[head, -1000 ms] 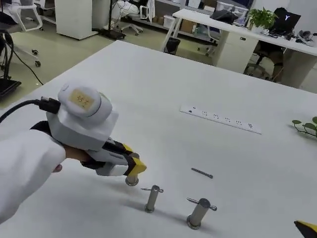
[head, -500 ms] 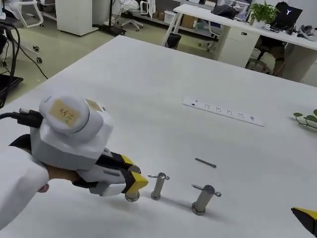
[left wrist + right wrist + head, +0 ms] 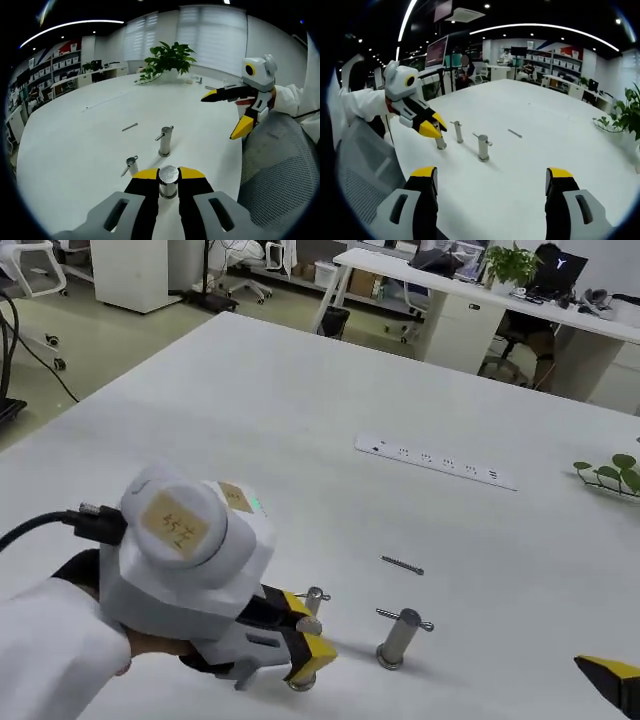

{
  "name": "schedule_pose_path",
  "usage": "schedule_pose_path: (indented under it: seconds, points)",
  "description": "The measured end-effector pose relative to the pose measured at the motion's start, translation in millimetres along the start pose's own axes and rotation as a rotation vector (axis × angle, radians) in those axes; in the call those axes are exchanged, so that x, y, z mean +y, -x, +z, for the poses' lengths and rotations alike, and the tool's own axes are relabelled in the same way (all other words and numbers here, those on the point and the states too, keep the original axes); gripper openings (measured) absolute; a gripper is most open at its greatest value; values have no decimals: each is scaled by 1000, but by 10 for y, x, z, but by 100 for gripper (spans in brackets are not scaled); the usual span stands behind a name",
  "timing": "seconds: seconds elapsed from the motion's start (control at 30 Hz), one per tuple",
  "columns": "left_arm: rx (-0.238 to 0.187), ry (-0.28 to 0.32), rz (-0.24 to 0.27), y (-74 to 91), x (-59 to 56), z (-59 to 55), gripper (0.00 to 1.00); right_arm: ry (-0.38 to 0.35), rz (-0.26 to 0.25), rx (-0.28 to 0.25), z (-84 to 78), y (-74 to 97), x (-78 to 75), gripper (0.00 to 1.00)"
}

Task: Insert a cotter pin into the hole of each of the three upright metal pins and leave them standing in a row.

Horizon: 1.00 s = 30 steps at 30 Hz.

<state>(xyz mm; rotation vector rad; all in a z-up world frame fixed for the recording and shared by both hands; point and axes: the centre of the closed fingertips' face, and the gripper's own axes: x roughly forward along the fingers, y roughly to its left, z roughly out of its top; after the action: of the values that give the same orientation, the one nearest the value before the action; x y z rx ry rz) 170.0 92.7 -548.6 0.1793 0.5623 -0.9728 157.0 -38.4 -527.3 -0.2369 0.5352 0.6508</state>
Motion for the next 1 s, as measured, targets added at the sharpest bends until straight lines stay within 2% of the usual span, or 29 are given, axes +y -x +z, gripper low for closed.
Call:
schedule_pose_path:
  seconds: [0.23,0.3,0.53,0.63,0.87,0.93,0.97,1.0]
  points:
    - [15,-3,-9,-98,-71,-52,10,8,-18,-3,28,4,-18,86]
    - [9,4,-10,-112,-85,-54,10,6,-12,2,16,0,-3,86]
    - [32,-13,-13,-145,-103,-135,10,10,-9,5,7,-1,8,86]
    - [47,-50,-12,-174,-116,-176,10,15,-13,8,1,-8,0,84]
    - [42,-56,-13,-182,-142,-188,10,10,-16,8,-12,-8,3,85]
    - [38,-106,-22,-181,-175,-195,10,8,-17,4,-9,-5,4,85]
    - [35,-99,-15,-179,-177,-196,10,6,-17,2,-9,-6,4,85]
    - [29,-54,-14,-182,-190,-196,10,5,-17,2,-13,-5,6,85]
